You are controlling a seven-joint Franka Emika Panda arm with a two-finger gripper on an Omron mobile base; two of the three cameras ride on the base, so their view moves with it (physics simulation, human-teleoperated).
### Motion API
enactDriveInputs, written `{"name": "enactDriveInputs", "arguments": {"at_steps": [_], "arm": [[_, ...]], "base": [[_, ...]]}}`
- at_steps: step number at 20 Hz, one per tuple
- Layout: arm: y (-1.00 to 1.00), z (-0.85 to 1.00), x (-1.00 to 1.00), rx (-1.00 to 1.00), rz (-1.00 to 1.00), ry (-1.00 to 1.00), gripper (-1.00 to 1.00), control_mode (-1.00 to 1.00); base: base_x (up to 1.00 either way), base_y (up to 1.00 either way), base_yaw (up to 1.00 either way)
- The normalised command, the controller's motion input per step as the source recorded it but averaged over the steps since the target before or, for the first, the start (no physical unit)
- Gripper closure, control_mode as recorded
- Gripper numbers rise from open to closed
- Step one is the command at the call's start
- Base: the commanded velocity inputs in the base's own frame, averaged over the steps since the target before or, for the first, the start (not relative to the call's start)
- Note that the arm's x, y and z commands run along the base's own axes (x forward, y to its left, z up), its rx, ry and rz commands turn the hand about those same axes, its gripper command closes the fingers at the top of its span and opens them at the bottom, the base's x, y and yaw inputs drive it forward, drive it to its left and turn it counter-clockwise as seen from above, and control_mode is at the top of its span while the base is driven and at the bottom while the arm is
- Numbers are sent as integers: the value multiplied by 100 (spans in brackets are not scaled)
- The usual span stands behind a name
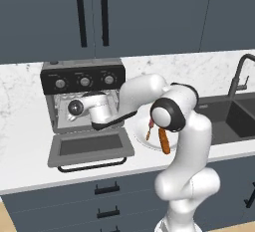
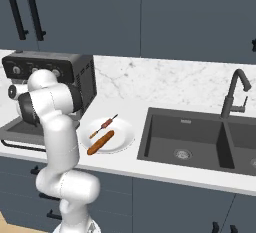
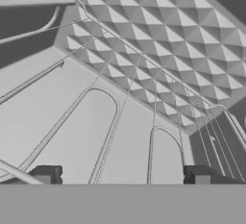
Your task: Pick up the kebab skewer and baguette bread, and place them inside the toaster oven. Close the toaster oven door and start by setting the timer.
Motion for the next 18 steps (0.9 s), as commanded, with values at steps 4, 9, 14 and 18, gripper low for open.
{"name": "enactDriveInputs", "arguments": {"at_steps": [4,9,14,18], "arm": [[0,0,28,2,-2,0,-100,-100],[0,-1,18,2,-1,0,100,-100],[-1,0,0,5,0,0,100,-100],[0,0,-1,6,-3,0,100,-100]], "base": [[0,0,0],[0,0,0],[0,0,0],[0,0,0]]}}
